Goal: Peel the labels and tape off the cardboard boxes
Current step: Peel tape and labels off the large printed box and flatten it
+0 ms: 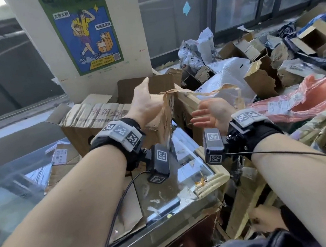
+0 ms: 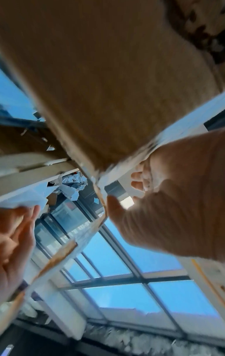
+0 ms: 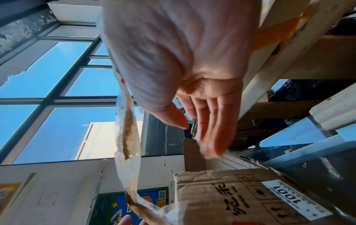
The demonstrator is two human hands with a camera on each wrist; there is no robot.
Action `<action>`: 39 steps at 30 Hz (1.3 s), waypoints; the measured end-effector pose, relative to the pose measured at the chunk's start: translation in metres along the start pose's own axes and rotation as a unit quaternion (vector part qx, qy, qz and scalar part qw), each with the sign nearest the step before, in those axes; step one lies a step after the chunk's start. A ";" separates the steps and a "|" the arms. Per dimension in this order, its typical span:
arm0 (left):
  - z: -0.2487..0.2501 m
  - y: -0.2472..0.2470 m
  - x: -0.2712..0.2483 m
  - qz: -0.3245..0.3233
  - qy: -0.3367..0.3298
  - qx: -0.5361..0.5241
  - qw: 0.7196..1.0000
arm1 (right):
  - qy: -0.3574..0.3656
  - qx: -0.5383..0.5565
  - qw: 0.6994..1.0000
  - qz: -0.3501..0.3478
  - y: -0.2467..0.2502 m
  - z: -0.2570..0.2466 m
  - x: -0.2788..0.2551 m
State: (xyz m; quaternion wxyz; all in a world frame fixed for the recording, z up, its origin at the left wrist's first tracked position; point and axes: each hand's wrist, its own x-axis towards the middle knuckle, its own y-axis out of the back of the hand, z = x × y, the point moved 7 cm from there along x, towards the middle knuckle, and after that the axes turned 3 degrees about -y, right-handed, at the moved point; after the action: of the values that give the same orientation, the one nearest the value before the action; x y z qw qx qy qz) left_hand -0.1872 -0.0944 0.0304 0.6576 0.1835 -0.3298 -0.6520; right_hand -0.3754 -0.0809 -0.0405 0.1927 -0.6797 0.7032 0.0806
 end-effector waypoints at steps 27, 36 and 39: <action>0.014 0.055 -0.057 0.024 -0.179 0.369 0.912 | 0.216 -0.514 0.817 -0.144 -0.119 -0.036 0.001; 0.012 0.055 -0.091 0.147 -0.401 0.334 0.840 | 0.248 -0.802 0.538 -0.081 -0.154 -0.044 -0.035; 0.007 0.057 -0.096 0.145 -0.422 0.312 0.839 | 0.260 -0.830 0.481 -0.105 -0.169 -0.045 -0.041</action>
State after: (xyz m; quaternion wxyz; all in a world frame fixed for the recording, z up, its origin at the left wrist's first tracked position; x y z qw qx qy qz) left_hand -0.1433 0.0058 0.0554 0.4497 0.0356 -0.7843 -0.4258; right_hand -0.2163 -0.0704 0.0416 -0.6464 -0.5817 0.2503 0.4255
